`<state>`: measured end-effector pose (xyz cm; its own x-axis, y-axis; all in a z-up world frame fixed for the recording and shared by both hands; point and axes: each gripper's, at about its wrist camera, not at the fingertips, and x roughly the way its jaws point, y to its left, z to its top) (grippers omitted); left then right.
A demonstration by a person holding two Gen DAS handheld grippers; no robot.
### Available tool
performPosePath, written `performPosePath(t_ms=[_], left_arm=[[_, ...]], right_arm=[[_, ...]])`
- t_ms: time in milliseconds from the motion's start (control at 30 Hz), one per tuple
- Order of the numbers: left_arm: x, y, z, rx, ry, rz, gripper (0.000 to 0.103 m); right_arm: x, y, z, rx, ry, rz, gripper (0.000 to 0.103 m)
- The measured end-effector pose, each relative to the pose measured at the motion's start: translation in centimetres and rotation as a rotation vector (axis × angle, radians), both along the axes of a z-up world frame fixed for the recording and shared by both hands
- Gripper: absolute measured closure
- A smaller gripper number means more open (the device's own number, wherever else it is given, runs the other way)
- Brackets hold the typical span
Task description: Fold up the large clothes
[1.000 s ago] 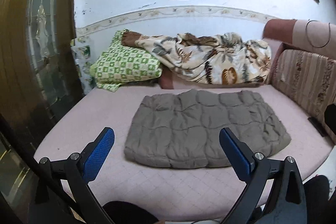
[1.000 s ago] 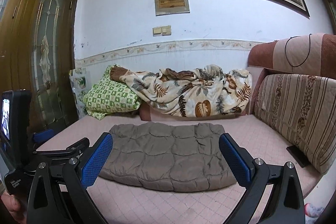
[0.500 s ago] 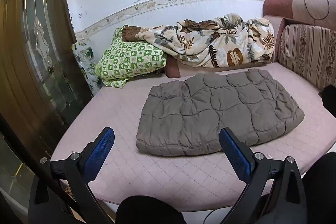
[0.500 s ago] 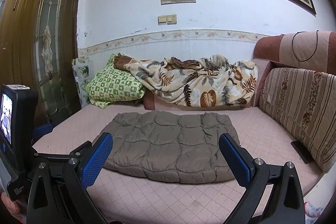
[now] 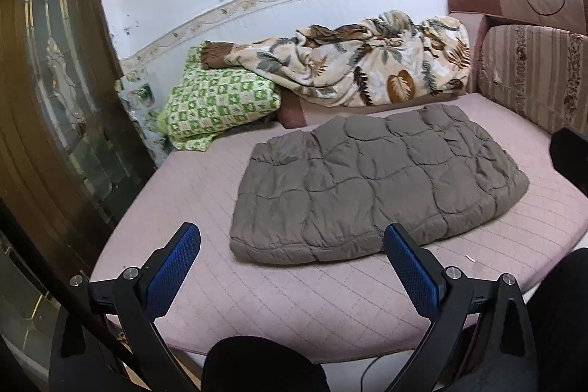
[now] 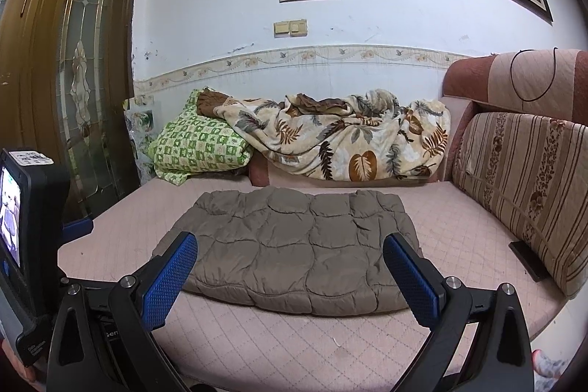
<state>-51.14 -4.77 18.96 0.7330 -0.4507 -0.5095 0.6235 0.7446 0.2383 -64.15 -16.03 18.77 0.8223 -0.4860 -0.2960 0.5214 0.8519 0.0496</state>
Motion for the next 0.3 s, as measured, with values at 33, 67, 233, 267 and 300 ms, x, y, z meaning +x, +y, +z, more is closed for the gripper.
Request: performPosePath(t_ms=[33, 67, 233, 267, 300], left_arm=[[0.01, 0.02, -0.06, -0.002, 0.009, -0.008, 0.003], [0.06, 0.04, -0.12, -0.002, 0.011, -0.010, 0.003], [-0.30, 0.28, -0.25, 0.000, -0.033, 0.010, 0.003], [-0.21, 0.33, -0.27, -0.002, -0.030, 0.011, 0.003], [-0.03, 0.35, -0.28, -0.003, -0.021, 0.012, 0.003]], right_arm=[[0.03, 0.01, -0.04, 0.001, 0.001, 0.001, 0.001], [0.06, 0.05, -0.08, 0.001, 0.002, 0.002, 0.001], [0.19, 0.04, -0.17, 0.001, 0.008, 0.005, 0.001], [0.20, 0.04, -0.17, 0.002, 0.008, 0.004, 0.001], [0.19, 0.05, -0.18, 0.002, 0.008, 0.004, 0.001]])
